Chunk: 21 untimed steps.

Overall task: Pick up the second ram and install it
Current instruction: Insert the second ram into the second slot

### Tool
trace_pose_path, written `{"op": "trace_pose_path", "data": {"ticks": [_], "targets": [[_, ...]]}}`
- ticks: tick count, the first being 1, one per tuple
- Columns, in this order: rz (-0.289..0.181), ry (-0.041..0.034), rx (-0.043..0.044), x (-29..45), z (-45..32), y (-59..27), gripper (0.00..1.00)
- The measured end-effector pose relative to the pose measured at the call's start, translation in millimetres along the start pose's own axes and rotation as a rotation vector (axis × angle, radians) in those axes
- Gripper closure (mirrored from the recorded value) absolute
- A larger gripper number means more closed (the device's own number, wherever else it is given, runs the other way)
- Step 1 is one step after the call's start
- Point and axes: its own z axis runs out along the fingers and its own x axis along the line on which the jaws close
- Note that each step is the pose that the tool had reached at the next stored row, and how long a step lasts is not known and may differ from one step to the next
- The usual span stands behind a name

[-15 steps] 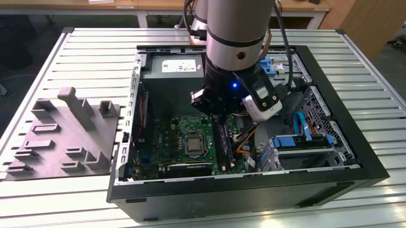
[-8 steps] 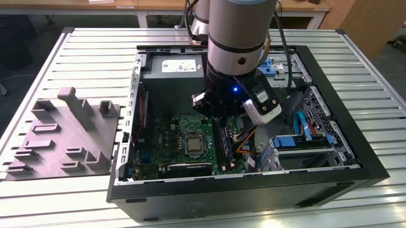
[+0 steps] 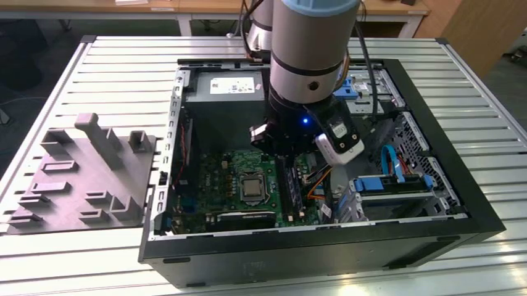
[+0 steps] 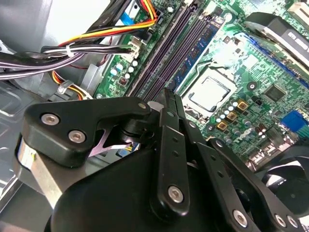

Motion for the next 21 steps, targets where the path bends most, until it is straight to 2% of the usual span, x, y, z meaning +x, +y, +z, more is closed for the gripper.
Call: {"op": "trace_pose_path", "data": {"ticks": [21], "targets": [[0.000, 0.0000, 0.0000, 0.4, 26.2, -1.3, 0.89]]}}
